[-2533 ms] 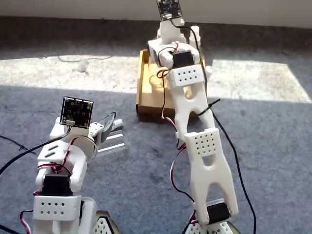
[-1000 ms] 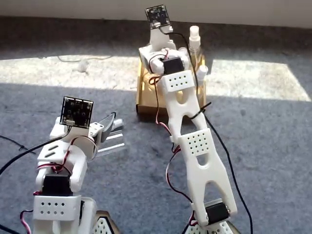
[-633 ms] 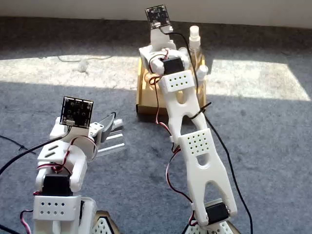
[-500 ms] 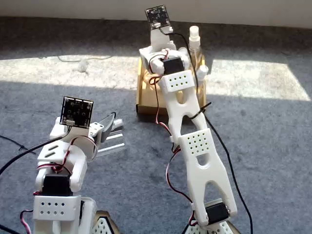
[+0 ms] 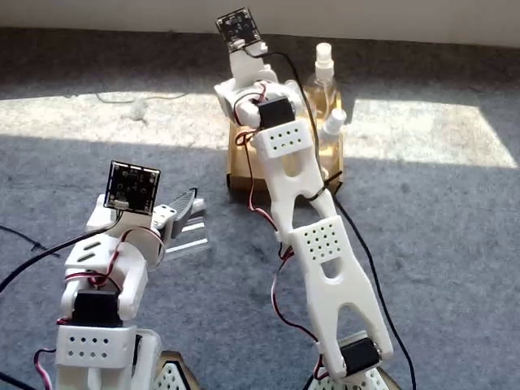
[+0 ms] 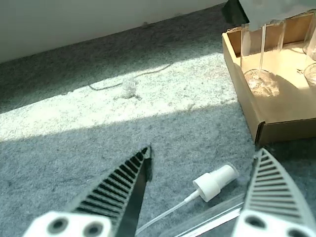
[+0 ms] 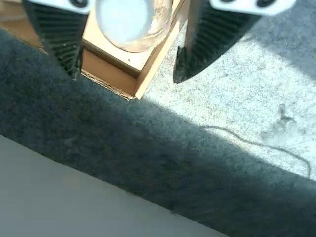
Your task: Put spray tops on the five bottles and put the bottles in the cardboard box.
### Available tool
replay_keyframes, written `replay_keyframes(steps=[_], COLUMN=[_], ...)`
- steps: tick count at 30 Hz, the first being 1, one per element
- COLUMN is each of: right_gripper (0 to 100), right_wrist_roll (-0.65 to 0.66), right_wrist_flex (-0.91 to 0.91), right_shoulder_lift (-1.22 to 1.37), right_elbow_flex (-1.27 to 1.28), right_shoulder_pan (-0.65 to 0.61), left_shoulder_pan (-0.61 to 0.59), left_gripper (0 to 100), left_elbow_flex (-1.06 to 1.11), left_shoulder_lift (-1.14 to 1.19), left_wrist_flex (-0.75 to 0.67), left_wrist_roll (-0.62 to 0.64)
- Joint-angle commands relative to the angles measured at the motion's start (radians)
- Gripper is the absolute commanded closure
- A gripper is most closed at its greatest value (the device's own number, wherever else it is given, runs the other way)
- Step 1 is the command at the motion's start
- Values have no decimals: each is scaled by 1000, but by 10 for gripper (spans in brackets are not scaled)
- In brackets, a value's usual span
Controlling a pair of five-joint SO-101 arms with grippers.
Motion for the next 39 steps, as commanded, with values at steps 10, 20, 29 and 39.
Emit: replay_keyframes(steps=[10, 20, 29, 39], right_gripper=[760, 760, 760, 760], right_wrist_roll=[15, 17, 17, 18], right_wrist_flex=[10, 160, 374, 611], right_shoulder_lift=[-259, -501, -670, -823], right_elbow_flex=[-120, -120, -120, -120], right_shoulder_pan=[2, -36, -67, -64], left_shoulder_pan=[18, 19, 13, -255], left_gripper=[702, 702, 702, 702], left_elbow_flex=[-45, -45, -47, -82], left_shoulder_lift=[-8, -8, -8, 1], left_wrist_flex=[5, 5, 5, 5], left_wrist_roll=[-3, -3, -3, -38])
